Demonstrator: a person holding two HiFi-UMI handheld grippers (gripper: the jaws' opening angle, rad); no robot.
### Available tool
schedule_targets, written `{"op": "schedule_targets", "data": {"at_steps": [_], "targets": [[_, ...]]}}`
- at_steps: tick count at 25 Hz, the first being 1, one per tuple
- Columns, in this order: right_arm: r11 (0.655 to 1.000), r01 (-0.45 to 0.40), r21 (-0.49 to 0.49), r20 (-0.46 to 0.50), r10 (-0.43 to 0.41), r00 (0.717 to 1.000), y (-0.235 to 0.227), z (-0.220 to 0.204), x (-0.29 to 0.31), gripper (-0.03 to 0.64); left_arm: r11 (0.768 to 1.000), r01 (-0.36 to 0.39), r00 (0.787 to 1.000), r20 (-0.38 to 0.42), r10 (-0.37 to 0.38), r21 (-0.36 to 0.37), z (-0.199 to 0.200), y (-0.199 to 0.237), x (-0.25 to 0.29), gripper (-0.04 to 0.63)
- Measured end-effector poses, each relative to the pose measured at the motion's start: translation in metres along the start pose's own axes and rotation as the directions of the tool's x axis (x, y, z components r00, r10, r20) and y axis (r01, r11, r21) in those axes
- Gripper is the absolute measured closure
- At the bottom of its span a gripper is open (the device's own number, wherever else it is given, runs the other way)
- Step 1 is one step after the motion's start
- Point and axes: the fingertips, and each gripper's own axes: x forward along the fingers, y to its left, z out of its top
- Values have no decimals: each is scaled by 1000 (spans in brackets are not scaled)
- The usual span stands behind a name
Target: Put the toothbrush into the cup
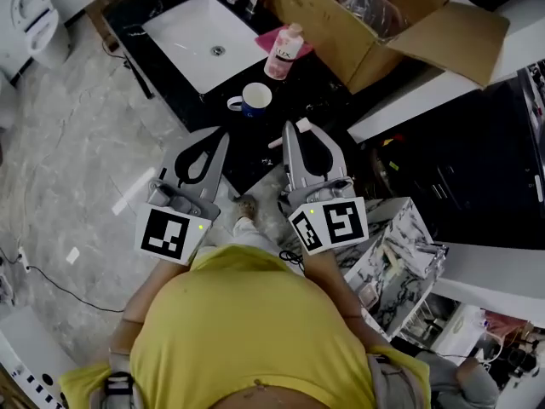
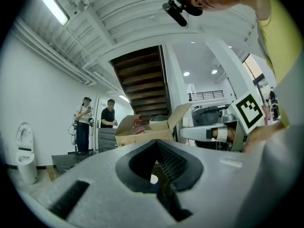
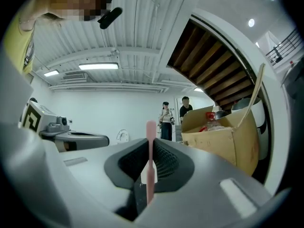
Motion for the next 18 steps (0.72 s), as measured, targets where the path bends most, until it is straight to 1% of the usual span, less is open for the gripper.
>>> {"op": "schedule_targets", "data": {"at_steps": [7, 12, 14, 18], "targets": [[995, -100, 12, 9, 100, 995, -49, 3, 55, 586, 997, -76, 997, -14, 76, 8, -4, 20, 66, 594], [982, -187, 25, 10, 187, 982, -63, -2, 82, 586, 989, -147, 989, -34, 146, -1, -16, 31, 88, 594], [979, -203, 31, 12, 203, 979, -68, -6, 91, 586, 988, -154, 987, -45, 154, -1, -20, 33, 94, 594], [977, -206, 51, 10, 206, 979, -75, -17, 104, 586, 989, -150, 987, -61, 150, -3, -27, 36, 103, 594]]}}
